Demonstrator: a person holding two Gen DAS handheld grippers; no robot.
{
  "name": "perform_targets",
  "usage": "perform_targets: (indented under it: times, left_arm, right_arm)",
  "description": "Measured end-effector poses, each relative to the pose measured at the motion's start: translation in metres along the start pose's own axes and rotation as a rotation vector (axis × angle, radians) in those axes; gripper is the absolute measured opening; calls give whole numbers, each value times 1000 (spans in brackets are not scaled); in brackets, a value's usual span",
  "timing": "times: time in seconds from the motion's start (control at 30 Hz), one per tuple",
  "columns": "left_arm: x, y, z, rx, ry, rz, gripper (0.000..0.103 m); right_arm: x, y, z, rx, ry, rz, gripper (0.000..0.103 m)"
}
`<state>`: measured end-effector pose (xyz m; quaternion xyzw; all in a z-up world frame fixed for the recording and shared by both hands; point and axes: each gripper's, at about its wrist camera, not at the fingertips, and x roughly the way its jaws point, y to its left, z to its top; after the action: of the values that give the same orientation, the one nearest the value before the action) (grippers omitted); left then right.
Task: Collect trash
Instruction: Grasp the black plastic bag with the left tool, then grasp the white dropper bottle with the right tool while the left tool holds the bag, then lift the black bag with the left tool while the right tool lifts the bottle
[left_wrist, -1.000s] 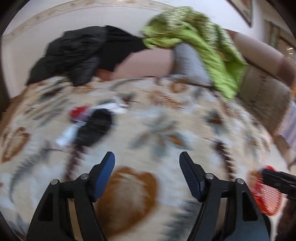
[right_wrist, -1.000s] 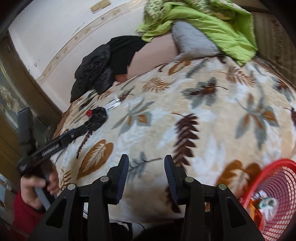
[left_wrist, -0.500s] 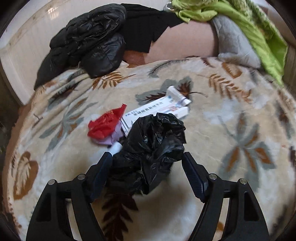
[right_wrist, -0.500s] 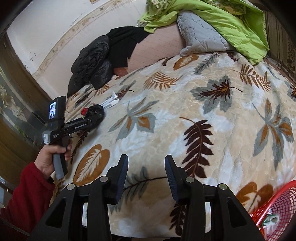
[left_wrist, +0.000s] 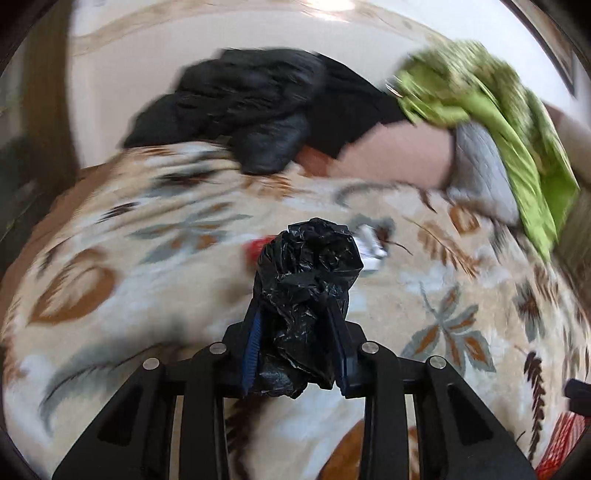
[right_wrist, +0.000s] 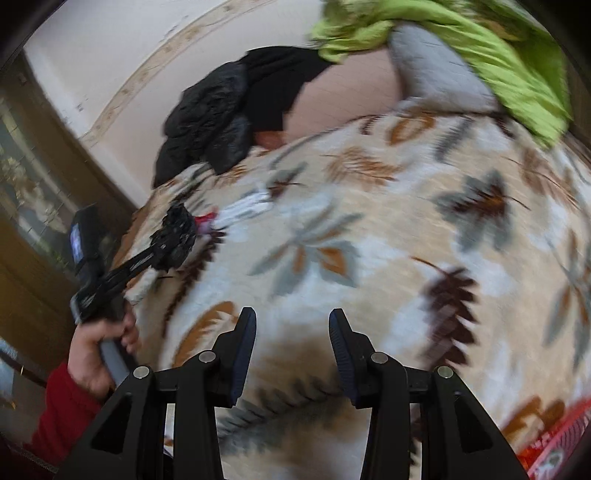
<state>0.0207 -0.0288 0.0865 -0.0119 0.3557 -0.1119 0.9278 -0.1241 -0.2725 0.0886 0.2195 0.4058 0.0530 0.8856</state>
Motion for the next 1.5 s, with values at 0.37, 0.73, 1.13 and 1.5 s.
perform_targets:
  times: [0.37, 0.73, 1.13, 1.5]
  left_arm:
    - [-17, 97, -28, -176, -37, 197, 32]
    - [-9, 136, -25, -196, -39, 225, 32]
    - [-12, 116, -27, -154, -42, 150, 32]
    - [-26, 37, -46, 4, -22, -21, 32]
  right_arm:
    - [141, 102, 41, -64, 187, 127, 44]
    - [274, 146, 74, 93, 272, 59, 43]
    - [231, 133, 61, 23, 211, 51, 33]
    - [128, 71, -12, -153, 210, -86, 32]
